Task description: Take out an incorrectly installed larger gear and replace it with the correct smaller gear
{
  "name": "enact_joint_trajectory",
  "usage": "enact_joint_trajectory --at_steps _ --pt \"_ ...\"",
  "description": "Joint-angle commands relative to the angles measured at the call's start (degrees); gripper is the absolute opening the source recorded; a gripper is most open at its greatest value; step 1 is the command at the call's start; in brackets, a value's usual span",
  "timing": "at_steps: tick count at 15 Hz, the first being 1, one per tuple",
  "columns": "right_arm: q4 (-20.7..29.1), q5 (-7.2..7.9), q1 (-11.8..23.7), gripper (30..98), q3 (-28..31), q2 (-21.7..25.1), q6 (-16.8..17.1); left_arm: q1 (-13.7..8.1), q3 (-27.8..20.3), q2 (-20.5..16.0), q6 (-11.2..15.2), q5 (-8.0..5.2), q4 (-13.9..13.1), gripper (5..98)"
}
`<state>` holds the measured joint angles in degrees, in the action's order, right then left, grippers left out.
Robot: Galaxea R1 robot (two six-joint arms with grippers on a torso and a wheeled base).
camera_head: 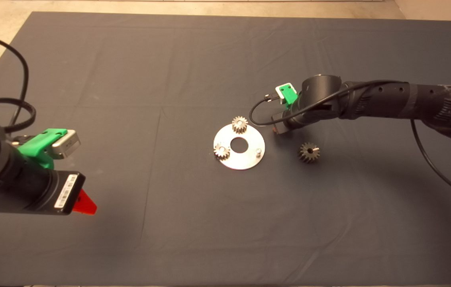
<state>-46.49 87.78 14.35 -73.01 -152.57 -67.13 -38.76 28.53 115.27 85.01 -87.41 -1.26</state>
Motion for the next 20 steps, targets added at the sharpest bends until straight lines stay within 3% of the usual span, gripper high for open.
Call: enact_joint_trajectory --at_steps 1,8,13,20 --pt "-2.28 7.22 -0.02 68.1 0.08 -0.5 -0.1 -0.71 -0.5 0.27 0.33 -7.52 0.29 59.2" --pt "-2.28 7.22 0.24 66.1 0.08 -1.6 -0.19 -0.71 -0.24 1.01 0.51 -7.34 0.29 59.2" --pt "-2.28 7.22 0.33 55.8 0.09 -2.34 -0.19 -0.78 -0.57 1.41 0.51 -6.99 0.29 59.2" --pt "-2.28 7.22 0.33 55.3 0.52 -2.35 -0.37 -0.71 -0.59 1.41 0.51 -6.99 0.37 59.2"
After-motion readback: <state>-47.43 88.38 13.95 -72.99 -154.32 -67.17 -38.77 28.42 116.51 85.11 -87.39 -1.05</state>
